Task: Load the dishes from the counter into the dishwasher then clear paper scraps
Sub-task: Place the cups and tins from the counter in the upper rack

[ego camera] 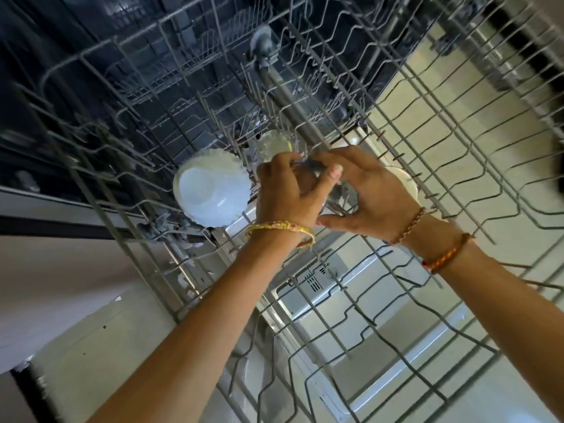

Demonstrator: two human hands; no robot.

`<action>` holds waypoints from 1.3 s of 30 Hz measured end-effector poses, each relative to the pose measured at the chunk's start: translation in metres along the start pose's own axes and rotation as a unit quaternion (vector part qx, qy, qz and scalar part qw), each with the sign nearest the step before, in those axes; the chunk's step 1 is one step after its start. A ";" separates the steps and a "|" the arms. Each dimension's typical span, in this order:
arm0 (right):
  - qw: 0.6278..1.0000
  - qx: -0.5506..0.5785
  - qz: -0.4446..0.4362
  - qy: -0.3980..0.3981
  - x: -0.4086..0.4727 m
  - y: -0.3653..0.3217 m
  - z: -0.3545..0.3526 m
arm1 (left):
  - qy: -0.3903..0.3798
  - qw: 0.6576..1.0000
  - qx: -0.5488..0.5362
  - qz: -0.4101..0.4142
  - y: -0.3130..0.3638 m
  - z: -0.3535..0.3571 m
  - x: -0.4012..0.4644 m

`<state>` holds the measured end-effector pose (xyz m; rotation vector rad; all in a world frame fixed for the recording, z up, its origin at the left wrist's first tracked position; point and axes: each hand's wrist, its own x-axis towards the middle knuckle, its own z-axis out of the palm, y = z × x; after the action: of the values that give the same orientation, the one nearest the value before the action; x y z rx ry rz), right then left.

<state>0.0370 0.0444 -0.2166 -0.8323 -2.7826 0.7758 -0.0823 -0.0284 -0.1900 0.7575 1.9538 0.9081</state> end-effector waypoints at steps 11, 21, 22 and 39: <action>0.979 -0.170 0.018 0.113 -0.010 0.000 0.022 | 0.070 0.985 0.136 0.074 -0.008 -0.010 0.011; 0.965 -0.215 0.065 0.133 -0.009 -0.005 0.037 | 0.141 0.970 0.172 0.096 -0.016 -0.014 0.019; 0.966 -0.214 0.065 0.132 -0.010 -0.003 0.040 | 0.135 0.970 0.180 0.095 -0.016 -0.013 0.019; 0.959 -0.237 0.039 0.152 -0.022 0.005 0.055 | 0.132 0.957 0.229 0.121 -0.017 -0.011 0.016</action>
<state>0.0433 0.0121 -0.2665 -1.0350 -2.6890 -0.0342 -0.1021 -0.0291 -0.2063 1.2140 2.3859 0.7287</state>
